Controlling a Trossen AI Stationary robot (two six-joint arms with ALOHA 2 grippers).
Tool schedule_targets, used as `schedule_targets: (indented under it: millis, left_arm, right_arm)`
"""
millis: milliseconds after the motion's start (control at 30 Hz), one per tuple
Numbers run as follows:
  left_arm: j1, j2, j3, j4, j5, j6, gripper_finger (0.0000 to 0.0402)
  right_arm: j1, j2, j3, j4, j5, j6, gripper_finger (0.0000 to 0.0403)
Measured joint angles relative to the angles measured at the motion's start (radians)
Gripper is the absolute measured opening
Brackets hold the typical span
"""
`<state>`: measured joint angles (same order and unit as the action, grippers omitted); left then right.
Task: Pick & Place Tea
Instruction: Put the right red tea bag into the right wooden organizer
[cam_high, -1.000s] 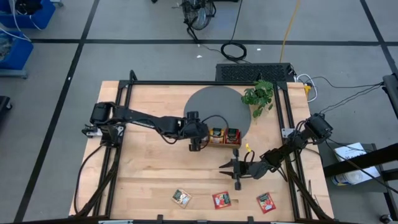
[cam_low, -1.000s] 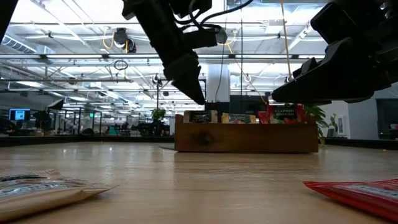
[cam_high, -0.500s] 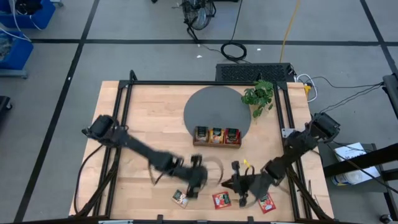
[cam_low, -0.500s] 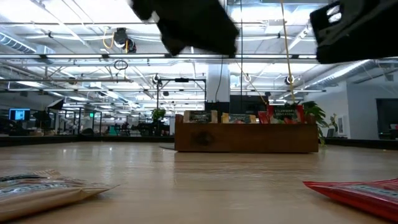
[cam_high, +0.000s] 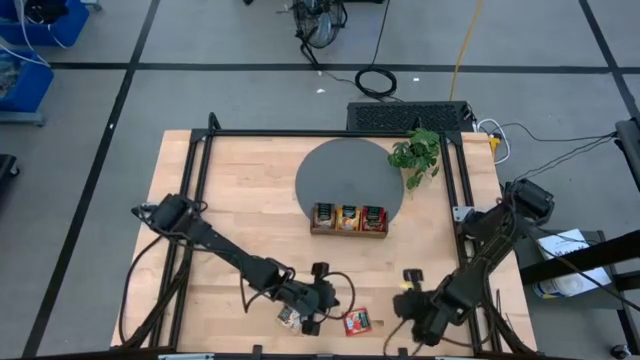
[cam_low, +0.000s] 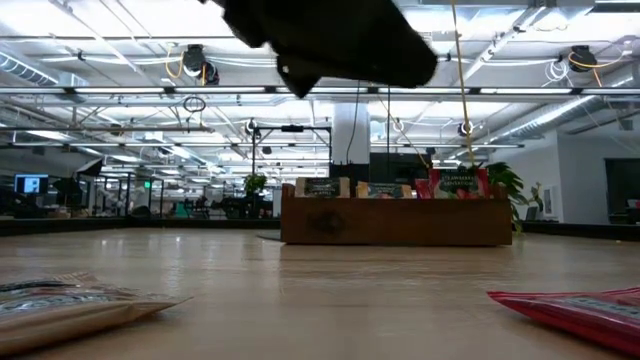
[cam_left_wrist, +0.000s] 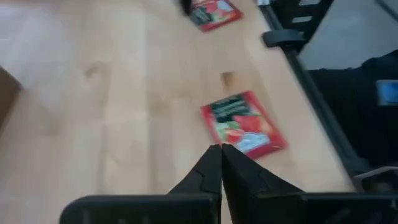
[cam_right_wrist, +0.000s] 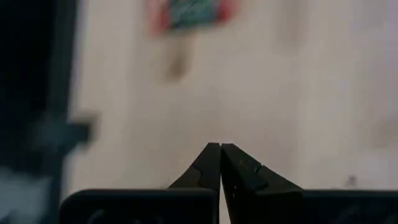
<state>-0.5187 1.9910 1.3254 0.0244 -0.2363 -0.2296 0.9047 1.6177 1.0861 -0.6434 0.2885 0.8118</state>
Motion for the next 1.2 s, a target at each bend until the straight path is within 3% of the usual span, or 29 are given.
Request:
schedule_targets:
  millis: [100,233,633,933,1200]
  left_arm:
    - [0.011,0.023,0.001,0.046,0.012,0.039,0.0006]
    - [0.02,0.043,0.001,0.072,0.022,0.036,0.0009]
    - [0.021,0.048,0.0,0.083,0.035,0.011,0.0048]
    - [0.036,0.048,0.0,0.113,0.035,0.032,0.0028]
    - [0.081,0.098,0.0,0.242,0.035,-0.092,0.0008]
  right_arm:
    - [0.026,0.0,-0.001,-0.007,-0.182,0.016,0.0004]
    - [0.056,0.0,-0.023,0.028,-0.337,0.106,0.0004]
    - [0.126,0.0,-0.125,0.137,-0.443,0.33,0.0004]
    - [0.103,-0.007,-0.343,0.459,-0.376,0.333,0.0004]
    - [0.032,-0.003,-0.445,0.621,-0.244,0.217,0.0004]
